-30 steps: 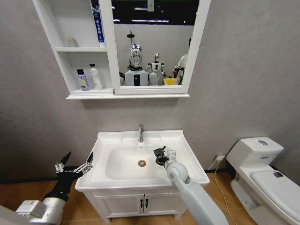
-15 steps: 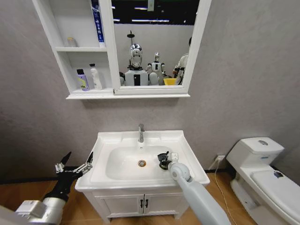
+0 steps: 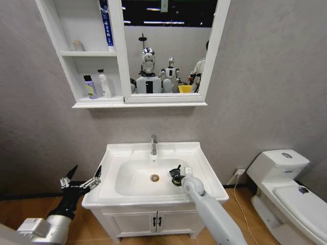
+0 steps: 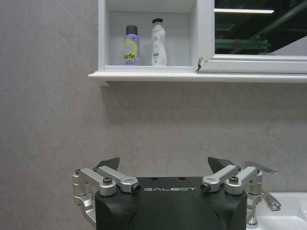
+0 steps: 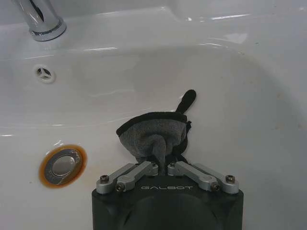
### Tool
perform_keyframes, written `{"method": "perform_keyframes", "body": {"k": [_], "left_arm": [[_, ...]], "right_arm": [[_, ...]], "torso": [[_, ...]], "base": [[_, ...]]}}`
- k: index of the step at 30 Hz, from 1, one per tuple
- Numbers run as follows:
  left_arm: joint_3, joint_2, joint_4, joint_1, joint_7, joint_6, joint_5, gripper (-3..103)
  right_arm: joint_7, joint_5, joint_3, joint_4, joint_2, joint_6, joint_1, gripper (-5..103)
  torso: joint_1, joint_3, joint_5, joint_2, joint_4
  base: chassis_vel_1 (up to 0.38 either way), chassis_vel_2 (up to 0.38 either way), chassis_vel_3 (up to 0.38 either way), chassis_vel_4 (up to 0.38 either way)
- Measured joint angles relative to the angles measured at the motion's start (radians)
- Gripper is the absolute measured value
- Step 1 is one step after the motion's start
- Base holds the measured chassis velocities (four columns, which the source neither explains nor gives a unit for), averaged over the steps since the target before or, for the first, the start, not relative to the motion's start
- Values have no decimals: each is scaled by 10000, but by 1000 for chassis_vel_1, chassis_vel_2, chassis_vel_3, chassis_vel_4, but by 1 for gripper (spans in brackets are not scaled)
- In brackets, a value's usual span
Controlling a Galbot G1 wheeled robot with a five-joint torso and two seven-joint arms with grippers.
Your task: Move facial cleanser and shampoo from washbasin to cabinet, then wipe washbasin with towel.
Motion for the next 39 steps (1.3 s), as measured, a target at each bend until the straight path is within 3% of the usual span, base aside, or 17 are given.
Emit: {"method": "perform_keyframes", "body": {"k": [14, 39], "left_arm": [[0, 0, 0, 0, 0, 0, 0, 100], [0, 0, 0, -1, 0, 0, 0, 100]], "right_arm": [[-280, -109, -451, -987, 710, 6, 595, 3], [-993, -99, -896, -1618, 1344, -7, 1109, 3]], "torso": [[0, 0, 0, 0, 0], [0, 1, 1, -1, 0]], "base": [[0, 0, 0, 0], [0, 0, 0, 0]]}}
